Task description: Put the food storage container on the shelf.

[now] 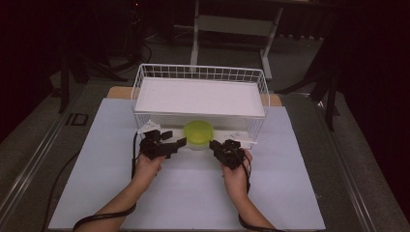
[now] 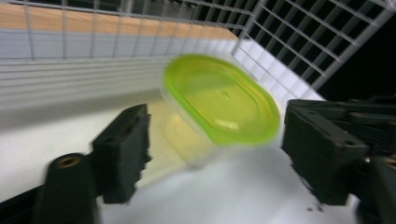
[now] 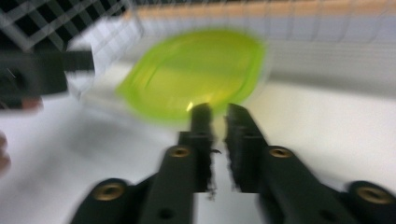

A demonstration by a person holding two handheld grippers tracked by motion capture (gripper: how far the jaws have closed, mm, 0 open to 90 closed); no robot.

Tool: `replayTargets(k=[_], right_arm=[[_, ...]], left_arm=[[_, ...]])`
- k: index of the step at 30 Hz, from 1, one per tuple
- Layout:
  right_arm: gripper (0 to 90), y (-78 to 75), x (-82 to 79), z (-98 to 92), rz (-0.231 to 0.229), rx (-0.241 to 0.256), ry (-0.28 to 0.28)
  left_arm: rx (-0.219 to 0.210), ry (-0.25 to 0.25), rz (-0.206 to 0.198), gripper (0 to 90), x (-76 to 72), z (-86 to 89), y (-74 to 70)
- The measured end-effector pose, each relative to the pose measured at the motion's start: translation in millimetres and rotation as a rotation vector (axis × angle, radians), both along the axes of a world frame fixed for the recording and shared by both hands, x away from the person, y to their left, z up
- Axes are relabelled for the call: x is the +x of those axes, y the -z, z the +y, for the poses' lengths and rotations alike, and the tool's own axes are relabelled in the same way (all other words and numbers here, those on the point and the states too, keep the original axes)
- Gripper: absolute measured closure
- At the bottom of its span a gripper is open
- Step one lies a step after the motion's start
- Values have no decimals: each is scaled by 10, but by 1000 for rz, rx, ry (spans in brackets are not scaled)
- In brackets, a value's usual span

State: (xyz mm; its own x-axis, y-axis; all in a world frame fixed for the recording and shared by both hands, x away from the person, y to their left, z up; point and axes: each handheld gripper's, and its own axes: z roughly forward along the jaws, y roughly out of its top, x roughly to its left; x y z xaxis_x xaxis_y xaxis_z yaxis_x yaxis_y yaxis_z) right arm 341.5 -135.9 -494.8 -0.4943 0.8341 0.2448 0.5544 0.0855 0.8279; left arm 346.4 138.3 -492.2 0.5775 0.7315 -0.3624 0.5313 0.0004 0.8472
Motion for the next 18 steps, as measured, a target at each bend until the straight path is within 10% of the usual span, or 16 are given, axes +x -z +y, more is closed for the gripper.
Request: replayTargets(k=[7, 18], right_arm=[[900, 103, -69, 170, 42, -54, -61], [900, 200, 57, 295, 85, -57, -60]], left_arm=[[19, 138, 32, 30, -263, 90, 34], [100, 29, -50, 24, -663, 314, 56]])
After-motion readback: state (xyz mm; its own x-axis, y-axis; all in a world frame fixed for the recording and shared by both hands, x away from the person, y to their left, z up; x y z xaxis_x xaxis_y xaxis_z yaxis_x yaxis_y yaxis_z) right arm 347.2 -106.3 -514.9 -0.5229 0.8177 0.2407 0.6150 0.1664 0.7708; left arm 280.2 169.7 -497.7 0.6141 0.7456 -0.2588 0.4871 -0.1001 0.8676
